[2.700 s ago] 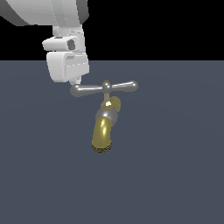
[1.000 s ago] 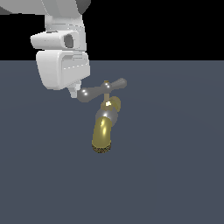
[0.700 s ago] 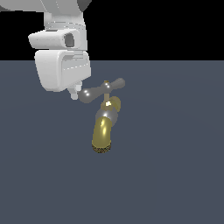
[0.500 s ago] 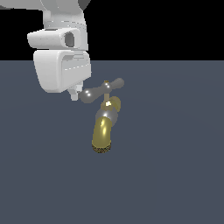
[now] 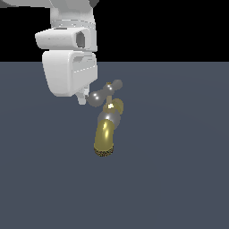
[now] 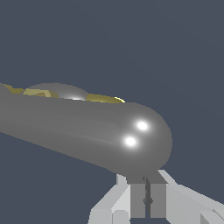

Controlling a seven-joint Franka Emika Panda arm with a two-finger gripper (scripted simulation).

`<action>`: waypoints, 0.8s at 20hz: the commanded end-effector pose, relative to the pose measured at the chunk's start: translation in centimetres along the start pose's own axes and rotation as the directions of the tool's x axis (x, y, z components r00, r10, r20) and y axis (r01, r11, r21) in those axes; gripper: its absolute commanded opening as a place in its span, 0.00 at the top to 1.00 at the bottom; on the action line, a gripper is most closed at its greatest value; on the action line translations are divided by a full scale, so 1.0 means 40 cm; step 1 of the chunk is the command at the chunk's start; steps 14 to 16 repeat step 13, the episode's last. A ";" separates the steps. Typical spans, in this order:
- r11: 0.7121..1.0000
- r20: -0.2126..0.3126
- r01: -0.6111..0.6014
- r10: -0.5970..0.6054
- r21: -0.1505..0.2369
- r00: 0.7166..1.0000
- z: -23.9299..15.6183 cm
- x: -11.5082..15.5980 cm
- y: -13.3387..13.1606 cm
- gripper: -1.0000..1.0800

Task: Turn on the faucet by rotating a designated handle.

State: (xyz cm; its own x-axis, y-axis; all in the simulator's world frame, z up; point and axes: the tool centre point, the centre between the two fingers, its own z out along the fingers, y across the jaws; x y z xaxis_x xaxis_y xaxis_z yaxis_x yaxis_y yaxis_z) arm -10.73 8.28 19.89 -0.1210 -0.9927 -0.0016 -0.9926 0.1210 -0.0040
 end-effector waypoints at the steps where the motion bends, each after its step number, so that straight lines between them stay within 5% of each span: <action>1: 0.999 -0.001 -0.032 0.032 -0.002 0.999 0.000 0.066 -0.003 1.00; 12: 0.999 -0.002 -0.041 0.041 -0.004 0.999 0.000 0.207 0.014 1.00; 16: 0.999 -0.002 -0.041 0.041 -0.004 0.999 0.000 0.207 0.014 1.00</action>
